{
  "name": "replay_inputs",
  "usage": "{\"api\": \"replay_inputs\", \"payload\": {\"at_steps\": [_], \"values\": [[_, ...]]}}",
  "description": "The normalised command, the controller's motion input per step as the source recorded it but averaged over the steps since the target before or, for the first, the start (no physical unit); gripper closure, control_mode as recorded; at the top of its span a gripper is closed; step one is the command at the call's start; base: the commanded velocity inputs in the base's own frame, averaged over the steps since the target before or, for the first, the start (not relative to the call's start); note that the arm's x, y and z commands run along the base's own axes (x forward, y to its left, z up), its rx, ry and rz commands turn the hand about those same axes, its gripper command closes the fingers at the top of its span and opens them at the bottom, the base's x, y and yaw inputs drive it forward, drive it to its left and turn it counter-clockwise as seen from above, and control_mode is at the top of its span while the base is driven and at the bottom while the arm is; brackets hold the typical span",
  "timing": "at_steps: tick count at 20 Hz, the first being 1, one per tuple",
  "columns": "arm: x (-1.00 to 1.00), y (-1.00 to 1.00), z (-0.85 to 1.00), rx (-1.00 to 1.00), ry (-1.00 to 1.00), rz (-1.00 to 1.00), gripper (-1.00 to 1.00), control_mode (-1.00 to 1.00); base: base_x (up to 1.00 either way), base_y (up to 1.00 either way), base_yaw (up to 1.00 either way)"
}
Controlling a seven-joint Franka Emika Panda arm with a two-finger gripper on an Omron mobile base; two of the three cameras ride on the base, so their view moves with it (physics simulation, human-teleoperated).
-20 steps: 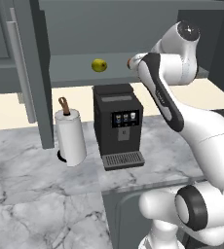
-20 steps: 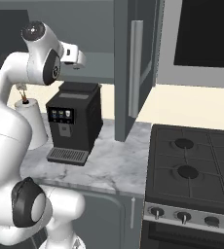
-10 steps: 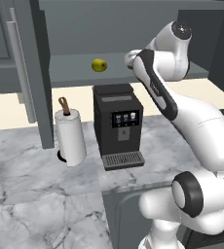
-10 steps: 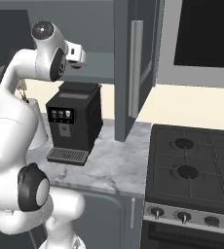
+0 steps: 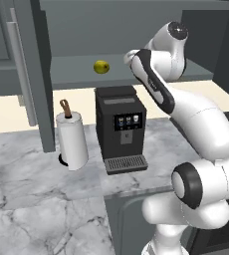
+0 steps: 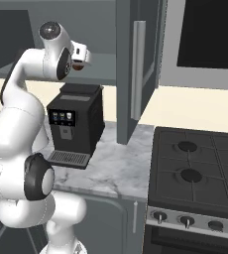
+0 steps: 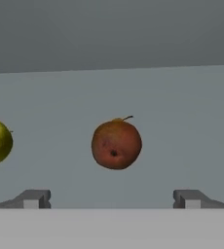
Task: Pick the pears from the cabinet and place them in one bowl. Pick the apple from the sink and place it in the other bowl.
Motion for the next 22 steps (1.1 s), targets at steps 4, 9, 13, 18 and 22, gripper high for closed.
{"api": "replay_inputs", "payload": {"at_steps": [4, 9, 13, 18, 22], "values": [[0.26, 0.06, -0.12, 0.00, -0.01, 0.00, -1.00, -1.00, 0.00, 0.00, 0.00], [0.26, 0.05, -0.09, 0.00, -0.03, 0.00, -1.00, -1.00, 0.00, 0.00, 0.00], [0.27, 0.00, 0.00, 0.00, -0.02, 0.00, -1.00, -1.00, 0.00, 0.00, 0.00], [0.17, 0.00, -0.01, 0.00, 0.02, -0.02, -1.00, -1.00, 0.00, 0.00, 0.00], [0.18, 0.00, -0.04, 0.00, 0.02, -0.02, -1.00, -1.00, 0.00, 0.00, 0.00]]}}
